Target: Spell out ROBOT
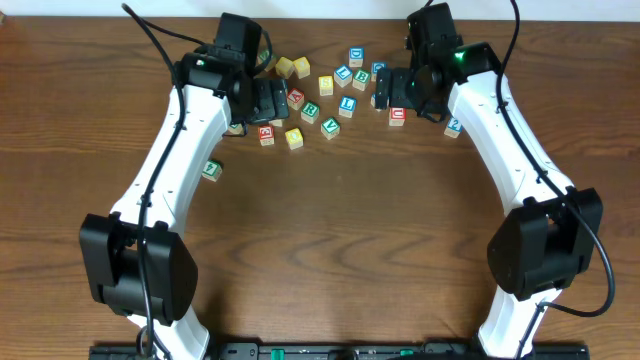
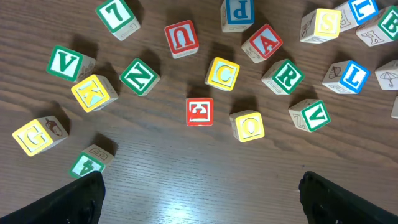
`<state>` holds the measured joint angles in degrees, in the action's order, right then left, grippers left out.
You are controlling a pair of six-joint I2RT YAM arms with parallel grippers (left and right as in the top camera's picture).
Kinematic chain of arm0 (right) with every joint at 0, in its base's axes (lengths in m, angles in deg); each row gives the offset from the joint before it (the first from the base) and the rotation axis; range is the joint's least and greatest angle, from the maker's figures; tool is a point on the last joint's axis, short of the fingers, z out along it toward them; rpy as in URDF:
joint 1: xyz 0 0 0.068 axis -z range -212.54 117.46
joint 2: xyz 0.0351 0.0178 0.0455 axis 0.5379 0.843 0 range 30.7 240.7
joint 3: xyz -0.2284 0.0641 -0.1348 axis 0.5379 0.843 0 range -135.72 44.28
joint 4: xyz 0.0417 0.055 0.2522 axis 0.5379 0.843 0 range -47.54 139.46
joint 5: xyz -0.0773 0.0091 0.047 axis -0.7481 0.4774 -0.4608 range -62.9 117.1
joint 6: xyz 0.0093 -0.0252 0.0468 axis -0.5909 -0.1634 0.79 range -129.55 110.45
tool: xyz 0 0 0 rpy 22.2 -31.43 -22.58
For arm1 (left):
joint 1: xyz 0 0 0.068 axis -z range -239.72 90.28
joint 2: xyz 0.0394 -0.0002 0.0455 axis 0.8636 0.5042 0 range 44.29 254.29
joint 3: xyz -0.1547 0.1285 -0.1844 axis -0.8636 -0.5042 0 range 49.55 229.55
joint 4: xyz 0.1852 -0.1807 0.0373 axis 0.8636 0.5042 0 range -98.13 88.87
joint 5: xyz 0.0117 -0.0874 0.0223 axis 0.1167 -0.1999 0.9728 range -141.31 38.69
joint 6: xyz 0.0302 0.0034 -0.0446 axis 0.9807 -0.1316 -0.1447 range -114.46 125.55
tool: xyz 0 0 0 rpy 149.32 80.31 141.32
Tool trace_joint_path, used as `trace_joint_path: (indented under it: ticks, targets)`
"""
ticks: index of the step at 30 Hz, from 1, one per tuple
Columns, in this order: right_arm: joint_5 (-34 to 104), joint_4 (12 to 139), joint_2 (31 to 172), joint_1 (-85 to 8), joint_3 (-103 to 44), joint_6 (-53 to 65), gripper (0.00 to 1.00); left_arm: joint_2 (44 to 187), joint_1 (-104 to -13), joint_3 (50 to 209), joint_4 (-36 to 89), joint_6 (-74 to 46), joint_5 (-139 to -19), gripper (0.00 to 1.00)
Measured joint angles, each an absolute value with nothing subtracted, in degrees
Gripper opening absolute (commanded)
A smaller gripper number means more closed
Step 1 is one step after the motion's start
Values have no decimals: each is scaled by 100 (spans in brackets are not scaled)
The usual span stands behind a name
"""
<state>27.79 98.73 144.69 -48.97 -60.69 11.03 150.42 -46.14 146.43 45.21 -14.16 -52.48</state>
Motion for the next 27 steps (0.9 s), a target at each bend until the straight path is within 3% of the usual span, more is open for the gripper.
trace_joint_path:
  ticks: [16, 27]
  targets:
    - [2773, 10026, 14469, -4851, -6069, 1103, 99, 15042, -4616, 14643, 4519, -1416, -5248, 98]
    - [2762, 10533, 14469, -4193, -6071, 1062, 99, 15042, -4616, 14643, 4519, -1416, -5248, 98]
